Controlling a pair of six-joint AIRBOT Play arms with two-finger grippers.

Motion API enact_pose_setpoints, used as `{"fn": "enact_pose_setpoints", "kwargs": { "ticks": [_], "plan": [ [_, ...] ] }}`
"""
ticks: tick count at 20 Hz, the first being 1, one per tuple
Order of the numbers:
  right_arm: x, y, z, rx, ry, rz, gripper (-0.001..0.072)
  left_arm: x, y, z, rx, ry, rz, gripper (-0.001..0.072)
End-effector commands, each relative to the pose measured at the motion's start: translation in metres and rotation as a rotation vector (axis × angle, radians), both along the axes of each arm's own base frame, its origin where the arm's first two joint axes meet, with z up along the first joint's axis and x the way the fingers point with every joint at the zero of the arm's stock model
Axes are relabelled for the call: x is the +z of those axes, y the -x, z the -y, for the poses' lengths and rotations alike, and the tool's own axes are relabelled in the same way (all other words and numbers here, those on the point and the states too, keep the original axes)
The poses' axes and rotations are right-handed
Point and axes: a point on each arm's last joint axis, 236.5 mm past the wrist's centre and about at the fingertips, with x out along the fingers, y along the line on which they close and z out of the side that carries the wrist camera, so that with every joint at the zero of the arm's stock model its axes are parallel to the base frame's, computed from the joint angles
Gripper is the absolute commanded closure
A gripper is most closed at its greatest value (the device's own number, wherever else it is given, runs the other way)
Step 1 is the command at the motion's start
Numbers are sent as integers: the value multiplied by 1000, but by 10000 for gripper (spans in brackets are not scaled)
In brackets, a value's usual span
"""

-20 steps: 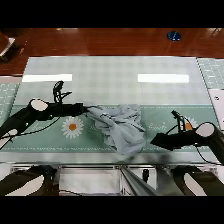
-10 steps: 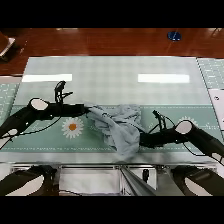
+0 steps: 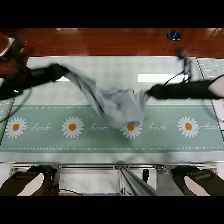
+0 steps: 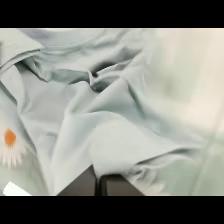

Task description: Fold the shirts.

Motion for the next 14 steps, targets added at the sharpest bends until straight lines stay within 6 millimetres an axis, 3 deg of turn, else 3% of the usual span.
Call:
{"fn": "enact_pose_setpoints", "kwargs": {
  "ticks": [1, 2, 4, 7, 11, 14],
  "plan": [
    [154, 0, 49, -53, 132, 323, 688, 171, 25, -34, 109, 36, 387, 688],
    [190, 12, 58, -65, 169, 406, 688, 206, 41, -43, 137, 4, 478, 688],
    [246, 45, 74, -101, 217, 547, 688, 257, 79, -61, 201, -80, 629, 688],
    [294, 100, 93, -153, 255, 694, 688, 300, 140, -76, 292, -201, 792, 688],
    [301, 158, 119, -231, 300, 731, 688, 310, 210, -79, 359, -397, 889, 688],
    [274, 185, 123, -209, 329, 620, 688, 300, 237, -81, 392, -458, 869, 688]
  ]
}}
